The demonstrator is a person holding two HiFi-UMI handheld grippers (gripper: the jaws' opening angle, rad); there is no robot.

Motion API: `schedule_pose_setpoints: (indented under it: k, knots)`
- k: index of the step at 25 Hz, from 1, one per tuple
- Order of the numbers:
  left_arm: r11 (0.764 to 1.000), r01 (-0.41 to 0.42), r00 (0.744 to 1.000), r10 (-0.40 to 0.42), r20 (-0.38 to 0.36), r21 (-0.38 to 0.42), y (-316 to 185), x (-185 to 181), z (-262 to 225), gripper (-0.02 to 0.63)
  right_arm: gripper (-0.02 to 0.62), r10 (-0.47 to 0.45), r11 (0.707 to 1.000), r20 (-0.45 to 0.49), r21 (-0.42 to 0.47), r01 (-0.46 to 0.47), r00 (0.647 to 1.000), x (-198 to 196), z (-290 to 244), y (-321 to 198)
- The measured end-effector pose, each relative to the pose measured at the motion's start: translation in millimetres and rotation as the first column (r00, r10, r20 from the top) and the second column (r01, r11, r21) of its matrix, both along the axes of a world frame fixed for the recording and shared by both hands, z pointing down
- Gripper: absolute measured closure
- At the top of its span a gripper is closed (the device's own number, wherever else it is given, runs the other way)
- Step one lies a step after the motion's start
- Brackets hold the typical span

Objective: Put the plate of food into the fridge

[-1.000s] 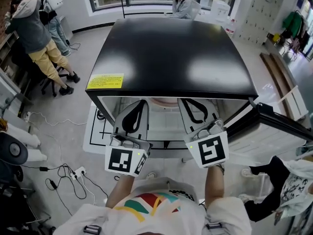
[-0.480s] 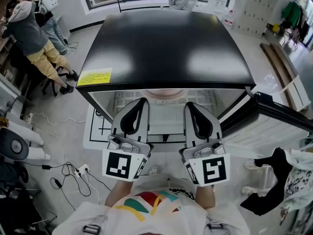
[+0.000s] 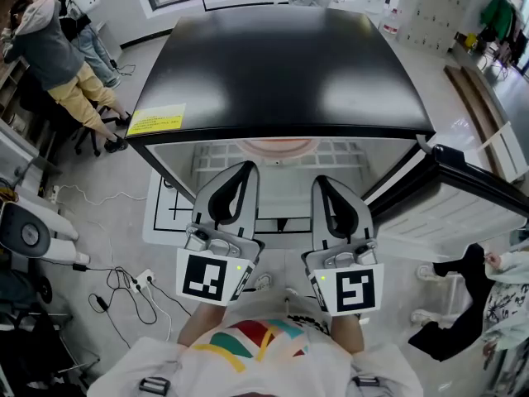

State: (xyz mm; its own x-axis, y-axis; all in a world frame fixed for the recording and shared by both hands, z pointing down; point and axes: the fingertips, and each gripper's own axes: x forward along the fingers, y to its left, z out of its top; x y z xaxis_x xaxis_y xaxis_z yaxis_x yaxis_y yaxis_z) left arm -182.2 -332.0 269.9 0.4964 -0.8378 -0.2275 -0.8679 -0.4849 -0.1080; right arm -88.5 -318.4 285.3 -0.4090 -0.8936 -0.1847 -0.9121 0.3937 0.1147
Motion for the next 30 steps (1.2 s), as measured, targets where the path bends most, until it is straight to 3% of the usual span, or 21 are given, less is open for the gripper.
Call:
schedule_pose_setpoints:
  k: [14,30]
  knots:
    - [1.0,0.012,1.0,-0.012,-0.002,-0.007,0.9,-4.9,2.6,0.6,0.597,0.061,0.998,-0.026,0.014,-0.061,0.998,3.6,-0.8,-1.8]
    - [1.0,0.012,1.0,-0.012,-0.004,-0.007,-1.3,-3.3,2.8,0.6,0.597,0.037,0.999,-0.044,-0.008,-0.037,0.998,0.9,3.9,-3.4]
